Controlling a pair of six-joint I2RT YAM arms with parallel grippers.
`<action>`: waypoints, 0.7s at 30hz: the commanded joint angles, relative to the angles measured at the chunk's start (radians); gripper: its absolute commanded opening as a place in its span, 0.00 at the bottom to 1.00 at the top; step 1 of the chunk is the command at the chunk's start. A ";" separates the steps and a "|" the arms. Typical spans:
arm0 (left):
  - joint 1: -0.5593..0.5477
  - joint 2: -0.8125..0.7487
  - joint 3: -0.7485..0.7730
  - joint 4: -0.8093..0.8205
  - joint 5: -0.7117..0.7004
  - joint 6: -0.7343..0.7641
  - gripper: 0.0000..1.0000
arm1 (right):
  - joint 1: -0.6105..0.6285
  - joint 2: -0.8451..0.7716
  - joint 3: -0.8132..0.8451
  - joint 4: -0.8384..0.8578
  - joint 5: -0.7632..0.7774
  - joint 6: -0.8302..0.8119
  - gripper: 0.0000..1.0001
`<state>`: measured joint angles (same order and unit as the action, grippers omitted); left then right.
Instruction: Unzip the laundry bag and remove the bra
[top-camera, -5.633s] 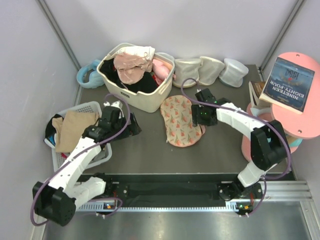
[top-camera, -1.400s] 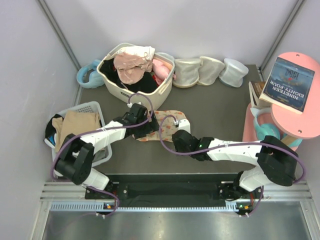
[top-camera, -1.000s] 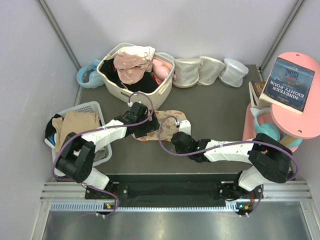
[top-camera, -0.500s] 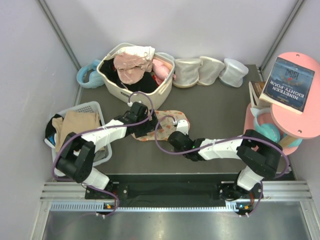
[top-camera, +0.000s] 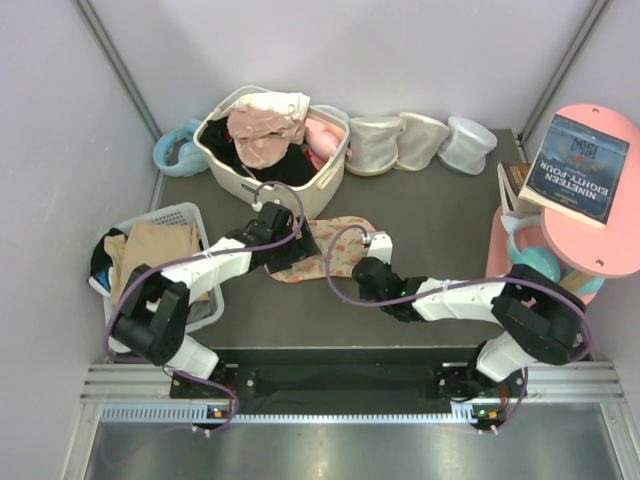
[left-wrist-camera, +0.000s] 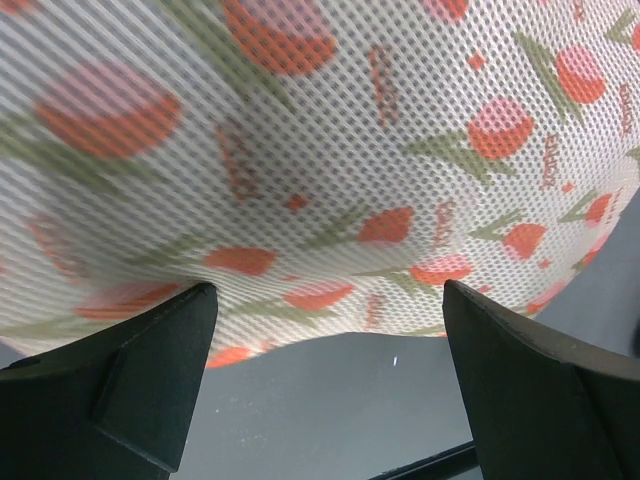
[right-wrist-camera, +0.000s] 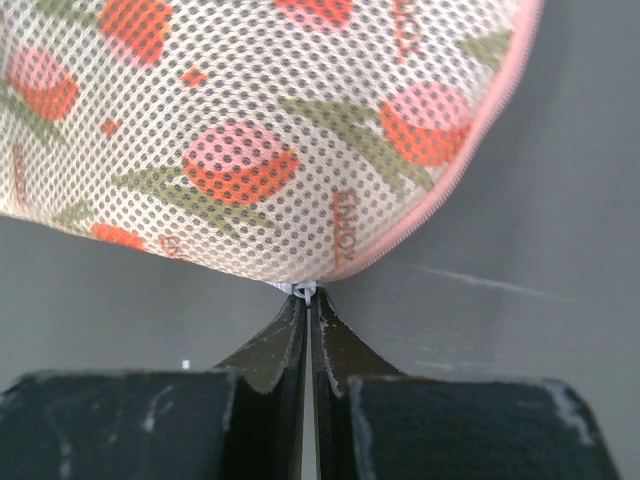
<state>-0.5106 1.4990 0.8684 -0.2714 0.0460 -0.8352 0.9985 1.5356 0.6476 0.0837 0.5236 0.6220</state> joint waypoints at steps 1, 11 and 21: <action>0.030 -0.005 0.040 0.008 -0.023 0.034 0.99 | -0.063 -0.104 -0.057 0.040 0.035 -0.022 0.00; 0.043 -0.003 0.084 -0.015 -0.015 0.094 0.99 | -0.100 -0.106 -0.051 0.038 -0.167 -0.116 0.00; 0.020 -0.233 -0.069 -0.092 0.115 -0.086 0.99 | -0.026 -0.081 0.026 -0.048 -0.303 -0.082 0.00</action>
<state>-0.4728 1.3590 0.9131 -0.3454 0.0696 -0.7990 0.9344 1.4551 0.6140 0.0330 0.2905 0.5171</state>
